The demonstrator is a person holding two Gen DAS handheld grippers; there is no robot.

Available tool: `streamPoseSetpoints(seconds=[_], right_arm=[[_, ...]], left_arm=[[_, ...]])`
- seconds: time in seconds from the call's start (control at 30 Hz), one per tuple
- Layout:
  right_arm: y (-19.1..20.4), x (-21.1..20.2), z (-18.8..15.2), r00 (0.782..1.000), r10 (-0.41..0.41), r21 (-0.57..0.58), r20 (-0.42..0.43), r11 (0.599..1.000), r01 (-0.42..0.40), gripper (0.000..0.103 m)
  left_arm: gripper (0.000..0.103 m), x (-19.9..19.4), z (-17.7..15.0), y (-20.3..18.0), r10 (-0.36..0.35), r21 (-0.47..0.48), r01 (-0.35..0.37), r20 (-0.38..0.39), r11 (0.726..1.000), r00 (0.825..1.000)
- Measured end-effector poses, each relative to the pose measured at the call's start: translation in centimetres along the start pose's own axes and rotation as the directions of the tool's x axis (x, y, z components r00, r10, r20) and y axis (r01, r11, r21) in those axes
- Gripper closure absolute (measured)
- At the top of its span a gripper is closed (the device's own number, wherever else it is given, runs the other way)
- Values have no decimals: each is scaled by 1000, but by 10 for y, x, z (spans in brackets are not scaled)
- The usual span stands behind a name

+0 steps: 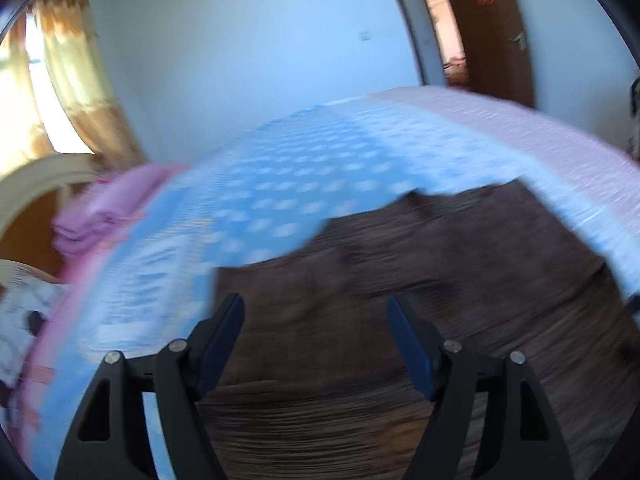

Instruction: Fold small clothes

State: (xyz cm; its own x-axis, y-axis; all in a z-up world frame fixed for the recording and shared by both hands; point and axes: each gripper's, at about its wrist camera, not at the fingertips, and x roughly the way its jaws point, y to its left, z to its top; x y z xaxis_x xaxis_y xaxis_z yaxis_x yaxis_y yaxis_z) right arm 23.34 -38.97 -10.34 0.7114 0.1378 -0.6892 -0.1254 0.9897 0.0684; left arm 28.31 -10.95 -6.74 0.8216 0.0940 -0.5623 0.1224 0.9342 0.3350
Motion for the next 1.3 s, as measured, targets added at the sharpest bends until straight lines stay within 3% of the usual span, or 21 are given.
streamPoseSetpoints(seconds=[0.03, 0.1, 0.23, 0.4, 0.53, 0.6, 0.63, 0.7, 0.87, 1.07, 1.2, 1.3], right_arm=[[4, 0, 4, 1000, 8, -6, -4, 1000, -8, 38], [17, 1, 16, 1000, 21, -31, -5, 999, -21, 38], [50, 20, 53, 997, 63, -77, -44, 995, -66, 38], [97, 76, 105, 990, 63, -137, -124, 987, -80, 38], [128, 132, 123, 986, -28, -215, -162, 977, -7, 38], [135, 155, 126, 980, -90, -252, -177, 967, 43, 39], [135, 164, 128, 978, -130, -260, -166, 962, 83, 47], [123, 168, 137, 977, -166, -220, -134, 966, 134, 47], [46, 148, 150, 945, -305, -14, -116, 952, 305, 47], [11, 101, 126, 966, -239, 0, -97, 971, 240, 47], [-3, 96, 112, 946, -308, -13, -99, 951, 308, 47], [-24, 100, 101, 928, -352, 11, -120, 935, 356, 47]], left_arm=[[26, 8, -6, 11, 54, 11, -54, -20, 999, 998], [26, 34, -21, 45, 185, 4, -186, -104, 983, 977], [26, 75, -41, 88, 236, -48, -255, -246, 966, 940], [20, 81, -53, 94, 222, -63, -249, -278, 967, 935], [16, 82, -60, 98, 201, -98, -237, -286, 966, 937], [9, 86, -62, 103, 191, -126, -237, -299, 963, 935], [7, 88, -62, 106, 192, -135, -242, -306, 961, 933], [0, 90, -64, 111, 191, -160, -251, -319, 955, 928], [0, 92, -70, 123, 145, -230, -230, -335, 945, 931], [0, 78, -67, 131, 142, -273, -229, -304, 934, 942], [0, 71, -47, 123, 168, -210, -221, -243, 952, 955], [0, 86, -31, 113, 154, -186, -204, -249, 961, 956]])
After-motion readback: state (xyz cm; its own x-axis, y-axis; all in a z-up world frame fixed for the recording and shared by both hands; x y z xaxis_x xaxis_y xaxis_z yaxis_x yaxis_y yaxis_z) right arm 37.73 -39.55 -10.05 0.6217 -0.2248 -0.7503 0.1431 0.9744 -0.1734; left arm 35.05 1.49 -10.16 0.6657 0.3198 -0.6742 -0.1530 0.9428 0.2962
